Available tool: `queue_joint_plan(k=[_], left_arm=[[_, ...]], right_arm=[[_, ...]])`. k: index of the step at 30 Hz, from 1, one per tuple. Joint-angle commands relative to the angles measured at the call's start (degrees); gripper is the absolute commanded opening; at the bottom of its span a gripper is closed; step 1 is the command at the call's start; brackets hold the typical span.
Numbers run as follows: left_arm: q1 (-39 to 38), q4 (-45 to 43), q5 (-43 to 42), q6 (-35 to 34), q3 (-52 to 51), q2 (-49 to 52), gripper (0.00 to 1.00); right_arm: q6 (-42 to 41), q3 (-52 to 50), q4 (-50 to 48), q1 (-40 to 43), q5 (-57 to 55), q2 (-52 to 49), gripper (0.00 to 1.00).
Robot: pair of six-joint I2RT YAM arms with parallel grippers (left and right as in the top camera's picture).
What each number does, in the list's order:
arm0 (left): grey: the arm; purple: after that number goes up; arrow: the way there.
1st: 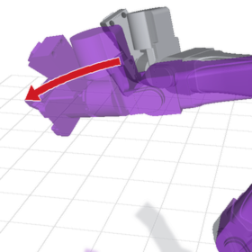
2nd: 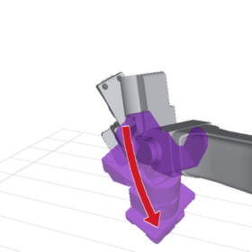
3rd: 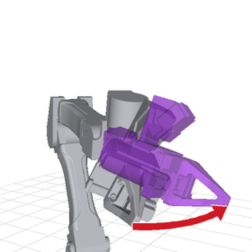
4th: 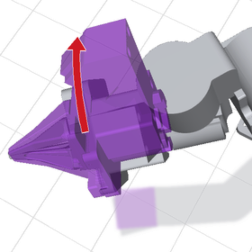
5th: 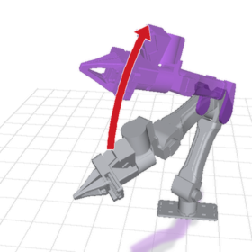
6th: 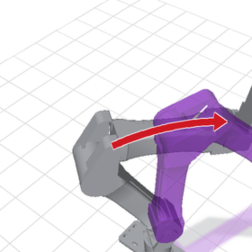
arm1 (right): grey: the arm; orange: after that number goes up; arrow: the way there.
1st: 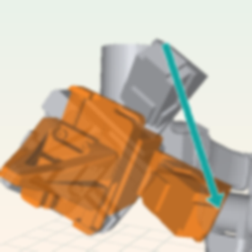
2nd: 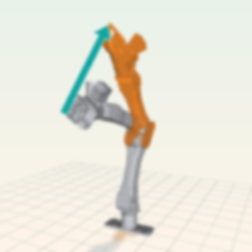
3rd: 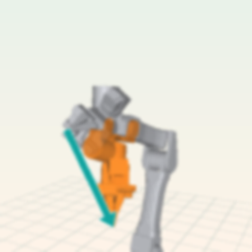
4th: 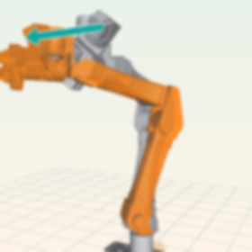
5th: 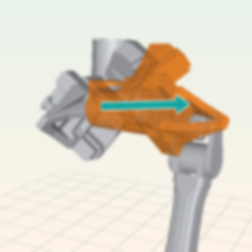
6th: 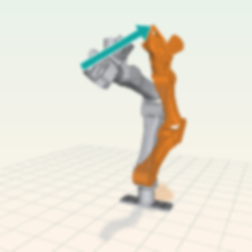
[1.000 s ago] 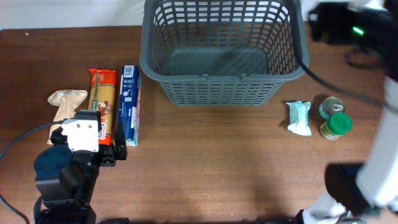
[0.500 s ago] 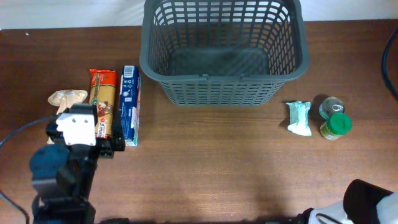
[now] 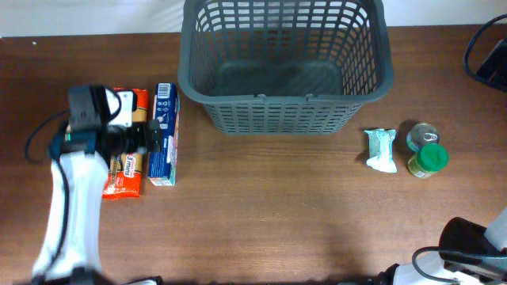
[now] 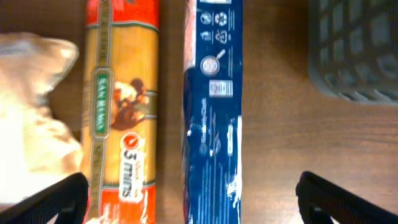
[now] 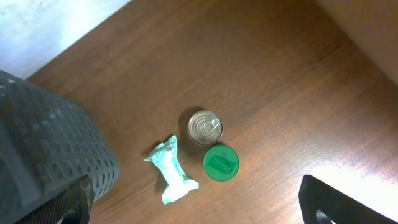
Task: Pack container
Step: 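Grasp the blue box with the left gripper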
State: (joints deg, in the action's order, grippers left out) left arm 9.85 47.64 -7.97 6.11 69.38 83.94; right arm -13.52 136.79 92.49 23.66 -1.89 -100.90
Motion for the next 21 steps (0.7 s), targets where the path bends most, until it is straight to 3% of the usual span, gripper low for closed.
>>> queue_joint_plan(k=[1, 6, 12, 21], left_arm=[[0.2, 1.9, -4.5, -0.7, 5.3, 5.5, 0.99], [-1.2, 0.5, -6.6, 1.2, 5.6, 9.5, 0.99], [-3.4, 0.6, 0.8, 1.3, 5.6, 14.3, 0.99], [-3.6, 0.0, 3.5, 1.3, 5.6, 24.4, 0.99]], right_arm=[[-0.5, -1.0, -0.4, 0.4, 0.4, 0.2, 1.00], [-0.5, -1.0, -0.3, 0.4, 0.4, 0.2, 1.00], [-0.5, -1.0, -0.3, 0.4, 0.4, 0.2, 0.99], [-0.5, -1.0, -0.4, 0.4, 1.5, 0.2, 0.95]])
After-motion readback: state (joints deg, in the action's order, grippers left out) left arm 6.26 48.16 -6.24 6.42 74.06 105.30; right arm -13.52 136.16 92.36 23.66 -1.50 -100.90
